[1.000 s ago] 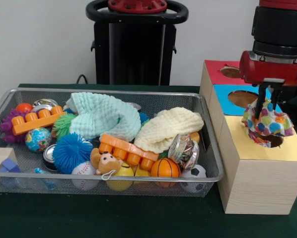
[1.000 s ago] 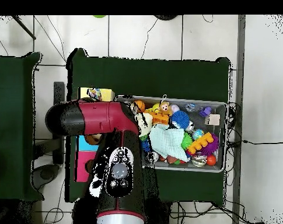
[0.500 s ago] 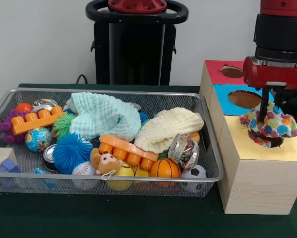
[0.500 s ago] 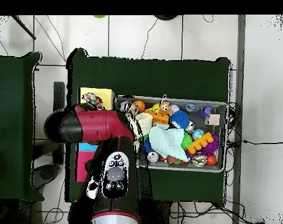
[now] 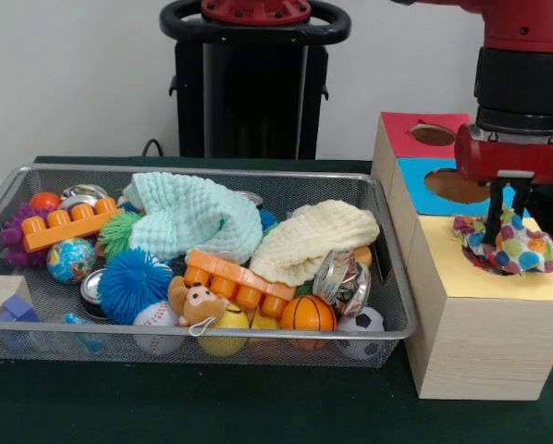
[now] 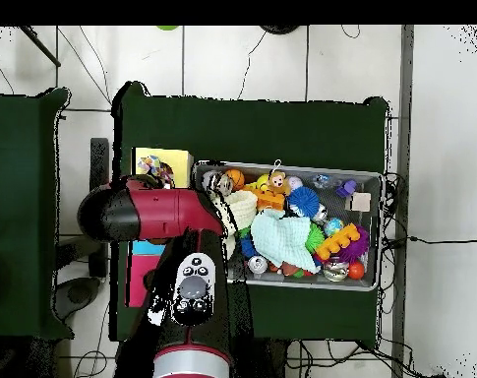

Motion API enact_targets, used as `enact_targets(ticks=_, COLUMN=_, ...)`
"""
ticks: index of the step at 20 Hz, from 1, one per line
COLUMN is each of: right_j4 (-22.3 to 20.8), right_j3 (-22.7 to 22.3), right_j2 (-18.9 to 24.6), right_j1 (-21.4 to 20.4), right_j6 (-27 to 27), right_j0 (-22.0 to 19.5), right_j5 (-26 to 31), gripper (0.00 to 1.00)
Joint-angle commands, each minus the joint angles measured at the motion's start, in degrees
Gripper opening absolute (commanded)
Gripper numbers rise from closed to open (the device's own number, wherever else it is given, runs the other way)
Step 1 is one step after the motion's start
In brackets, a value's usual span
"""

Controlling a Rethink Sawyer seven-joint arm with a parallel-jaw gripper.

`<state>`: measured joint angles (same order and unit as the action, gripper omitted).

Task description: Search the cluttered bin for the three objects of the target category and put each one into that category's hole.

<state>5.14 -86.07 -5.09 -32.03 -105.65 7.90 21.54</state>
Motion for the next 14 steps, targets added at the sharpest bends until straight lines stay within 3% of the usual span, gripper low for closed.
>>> enact_targets(ticks=1, right_j4=1.8, right_j3=-3.9, right_j2=0.0, right_j1=4.0, right_j6=-13.2, right_j0=0.0, right_j5=-3.6, gripper=1.00)
enact_targets(ticks=6, right_j4=1.3, right_j3=-3.8, right_j2=1.7, right_j1=3.8, right_j6=-10.9, right_j0=-1.5, right_j5=-3.0, gripper=1.00)
enact_targets(ticks=14, right_j4=1.8, right_j3=-2.1, right_j2=0.7, right_j1=4.1, right_j6=-10.7, right_j0=-1.2, right_j5=0.4, gripper=1.00)
